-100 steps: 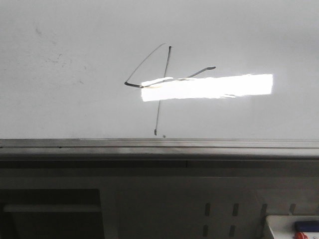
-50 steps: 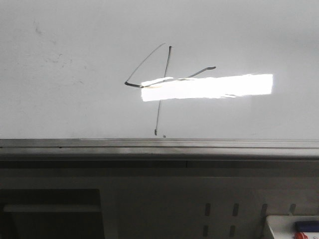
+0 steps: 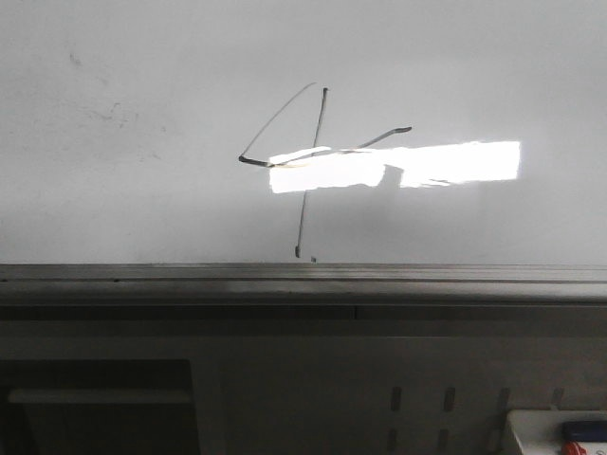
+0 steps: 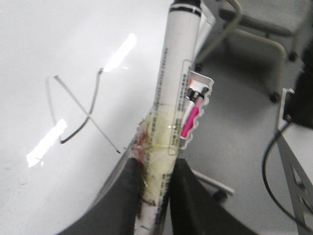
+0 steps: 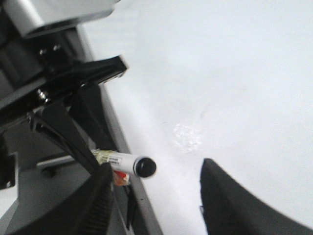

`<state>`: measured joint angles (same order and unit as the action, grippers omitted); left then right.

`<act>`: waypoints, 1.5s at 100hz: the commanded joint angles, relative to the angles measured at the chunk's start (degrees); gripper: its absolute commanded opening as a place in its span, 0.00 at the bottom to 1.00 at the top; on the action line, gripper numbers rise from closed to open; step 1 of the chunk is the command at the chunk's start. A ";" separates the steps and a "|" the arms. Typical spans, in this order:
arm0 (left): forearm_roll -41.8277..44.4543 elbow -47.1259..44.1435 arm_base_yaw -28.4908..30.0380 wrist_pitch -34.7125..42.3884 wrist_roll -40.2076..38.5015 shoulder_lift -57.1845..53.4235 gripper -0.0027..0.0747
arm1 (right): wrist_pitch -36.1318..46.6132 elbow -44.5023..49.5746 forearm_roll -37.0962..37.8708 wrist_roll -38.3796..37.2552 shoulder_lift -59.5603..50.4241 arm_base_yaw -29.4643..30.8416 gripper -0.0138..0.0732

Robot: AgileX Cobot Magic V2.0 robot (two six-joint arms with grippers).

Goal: Write number 4 on whiteboard

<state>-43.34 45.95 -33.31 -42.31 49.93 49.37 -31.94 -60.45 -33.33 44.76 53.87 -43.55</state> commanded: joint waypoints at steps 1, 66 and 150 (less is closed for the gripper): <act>-6.23 -3.01 -0.21 13.56 -4.65 -0.55 0.01 | 2.24 -0.73 -1.34 -3.90 -4.36 5.50 0.40; -19.97 -10.85 -4.84 45.10 -4.40 11.89 0.01 | 5.05 14.46 -1.95 -6.31 -16.05 12.61 0.10; -25.09 -8.64 -12.96 58.13 -4.82 22.37 0.01 | 3.59 14.46 -3.97 -6.31 -16.05 12.61 0.10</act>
<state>-68.06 36.09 -46.20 12.96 45.65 71.45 -30.60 -44.52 -35.84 38.45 38.10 -31.20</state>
